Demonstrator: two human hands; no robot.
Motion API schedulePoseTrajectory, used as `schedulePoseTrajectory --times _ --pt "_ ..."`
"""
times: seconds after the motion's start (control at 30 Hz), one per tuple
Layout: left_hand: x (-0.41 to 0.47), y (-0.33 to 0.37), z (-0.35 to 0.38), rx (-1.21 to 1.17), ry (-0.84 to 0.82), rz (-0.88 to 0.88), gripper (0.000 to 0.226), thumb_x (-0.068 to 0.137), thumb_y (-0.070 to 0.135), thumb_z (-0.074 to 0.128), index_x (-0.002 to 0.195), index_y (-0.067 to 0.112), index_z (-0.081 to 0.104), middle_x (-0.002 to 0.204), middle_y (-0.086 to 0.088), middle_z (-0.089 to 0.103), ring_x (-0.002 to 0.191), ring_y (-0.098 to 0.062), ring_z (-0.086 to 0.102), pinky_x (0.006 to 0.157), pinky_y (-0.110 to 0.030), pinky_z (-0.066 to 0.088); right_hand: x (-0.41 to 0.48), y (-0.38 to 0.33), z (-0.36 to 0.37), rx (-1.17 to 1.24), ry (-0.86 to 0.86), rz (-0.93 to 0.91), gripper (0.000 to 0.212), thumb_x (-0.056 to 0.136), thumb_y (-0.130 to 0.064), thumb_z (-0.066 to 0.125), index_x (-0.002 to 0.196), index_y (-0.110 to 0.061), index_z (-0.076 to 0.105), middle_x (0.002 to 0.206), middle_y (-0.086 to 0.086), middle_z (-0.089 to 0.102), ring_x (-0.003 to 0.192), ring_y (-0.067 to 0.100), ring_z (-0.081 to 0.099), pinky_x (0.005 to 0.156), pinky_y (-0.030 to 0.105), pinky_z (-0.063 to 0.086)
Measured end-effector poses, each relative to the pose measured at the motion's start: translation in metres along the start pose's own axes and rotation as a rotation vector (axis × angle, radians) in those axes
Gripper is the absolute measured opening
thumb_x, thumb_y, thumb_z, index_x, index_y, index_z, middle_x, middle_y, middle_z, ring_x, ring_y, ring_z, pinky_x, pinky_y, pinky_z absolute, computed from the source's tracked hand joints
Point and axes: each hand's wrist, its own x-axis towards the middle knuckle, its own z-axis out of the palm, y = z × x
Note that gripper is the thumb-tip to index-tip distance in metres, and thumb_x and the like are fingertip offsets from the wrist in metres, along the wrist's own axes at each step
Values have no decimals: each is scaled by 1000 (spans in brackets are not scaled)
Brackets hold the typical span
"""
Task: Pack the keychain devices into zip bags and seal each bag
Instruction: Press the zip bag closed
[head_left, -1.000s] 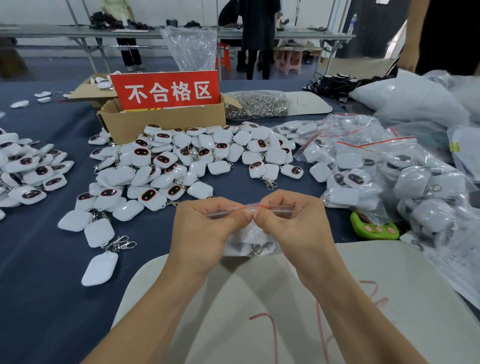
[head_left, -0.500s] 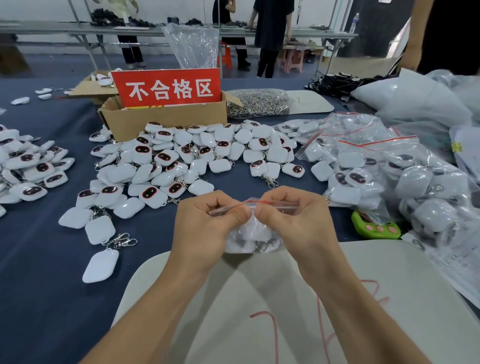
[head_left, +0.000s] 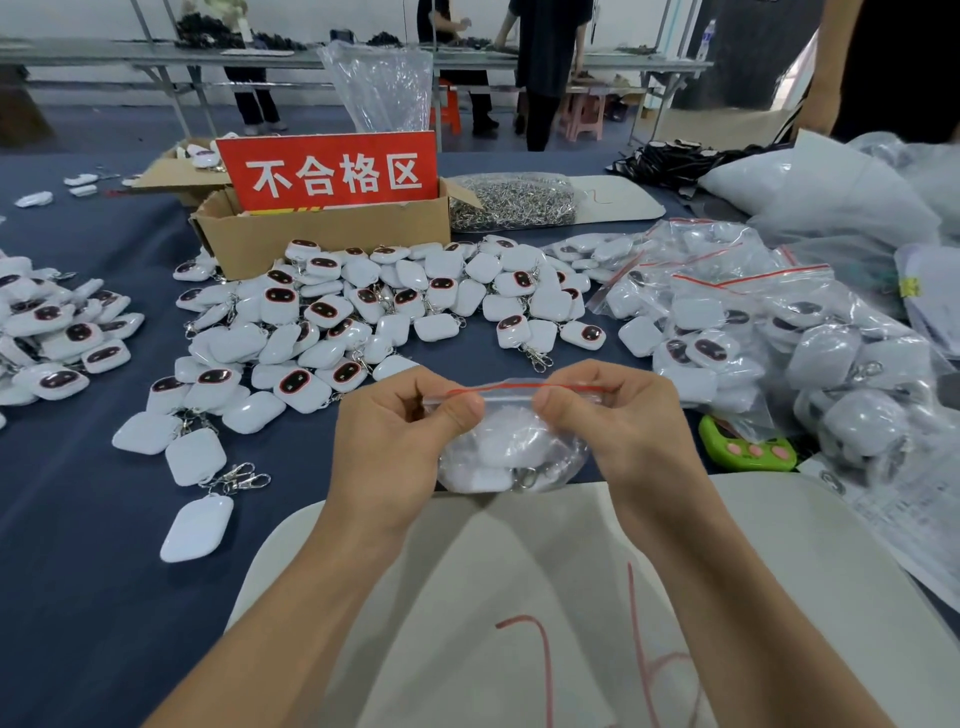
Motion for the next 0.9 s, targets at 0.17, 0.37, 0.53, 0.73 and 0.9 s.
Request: schedulePoseTrajectory --times 0.17,0.37,0.53,0.73,0.9 --pt "2 0 -5 -40 37 -34 18 87 18 77 71 25 81 69 2 71 66 -9 60 67 -15 50 4 0 -10 27 43 0 16 87 0 75 72 -7 75 65 8 70 62 14 61 63 17 50" --pt "6 -1 -7 11 54 -32 27 93 21 71 70 29 82 70 2 75 71 -7 65 81 -25 52 7 3 -11 87 13 -23 22 88 -1 74 67 -6 69 61 7 67 59 13 61 62 17 50" --pt "5 -4 -9 31 52 29 35 100 25 65 68 24 79 71 4 73 72 -6 64 73 -10 48 6 1 -14 -2 -84 24 14 85 -16 75 73 -10 76 72 10 70 73 15 63 74 19 51" --pt "5 -6 -7 68 51 36 22 88 42 68 70 37 81 77 8 78 72 1 66 72 -9 51 9 3 -15 -43 43 -1 33 90 -8 74 58 -14 68 61 8 64 62 14 56 63 17 47" --pt "3 -13 -2 27 112 90 25 96 24 69 75 31 80 69 11 73 64 2 61 63 -9 49 6 4 -11 -15 -97 62 26 89 -17 71 67 -5 68 67 10 61 69 18 54 73 30 43"
